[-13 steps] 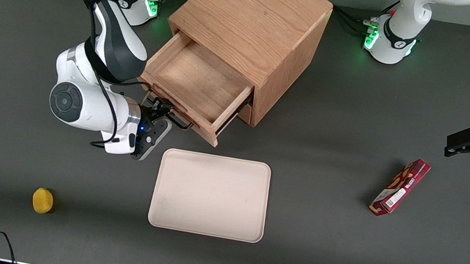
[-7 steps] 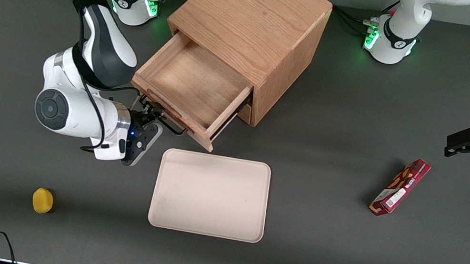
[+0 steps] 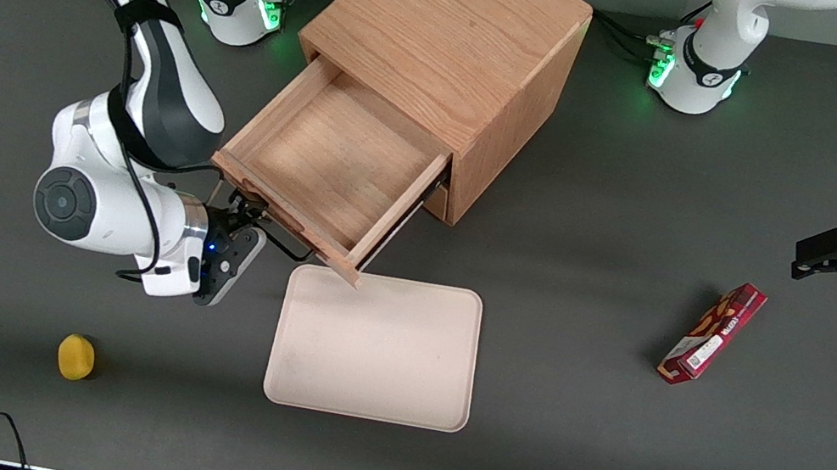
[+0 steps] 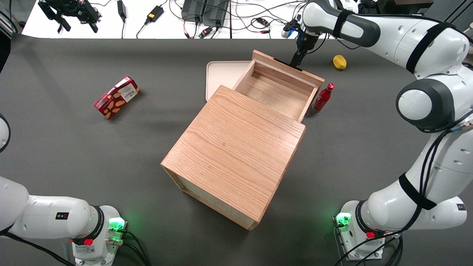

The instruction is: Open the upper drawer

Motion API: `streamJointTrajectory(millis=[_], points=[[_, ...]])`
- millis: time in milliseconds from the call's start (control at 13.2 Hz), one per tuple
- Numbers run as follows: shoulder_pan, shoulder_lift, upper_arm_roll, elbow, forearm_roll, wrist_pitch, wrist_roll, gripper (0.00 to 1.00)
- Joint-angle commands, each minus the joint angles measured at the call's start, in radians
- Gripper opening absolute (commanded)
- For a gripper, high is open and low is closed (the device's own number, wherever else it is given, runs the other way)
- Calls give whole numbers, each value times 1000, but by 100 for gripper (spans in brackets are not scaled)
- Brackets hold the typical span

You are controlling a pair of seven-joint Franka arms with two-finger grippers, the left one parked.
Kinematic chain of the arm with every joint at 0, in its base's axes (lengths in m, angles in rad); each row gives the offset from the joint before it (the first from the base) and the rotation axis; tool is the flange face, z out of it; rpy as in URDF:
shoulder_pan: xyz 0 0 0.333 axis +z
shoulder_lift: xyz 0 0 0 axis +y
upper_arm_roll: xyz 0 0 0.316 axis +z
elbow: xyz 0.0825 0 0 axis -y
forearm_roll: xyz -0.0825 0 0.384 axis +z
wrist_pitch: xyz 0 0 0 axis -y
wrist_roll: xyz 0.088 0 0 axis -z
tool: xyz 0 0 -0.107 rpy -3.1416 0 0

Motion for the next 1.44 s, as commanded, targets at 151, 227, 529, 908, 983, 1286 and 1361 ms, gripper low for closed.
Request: streamJointTrajectory(millis=[151,227,529,908,983,1286,1361], points=[[11,38,-1,169,-23,-143,-12,100],[11,24,1,184,-22,-163,-6,100],[11,-94,10,201,-13,-186,159,100],[10,-264,13,192,-17,-335,632,100],[4,-303,4,180,-23,-361,702,100],[1,-452,-114,68,-43,-398,887,100],[1,-476,-134,44,-43,-413,886,100]])
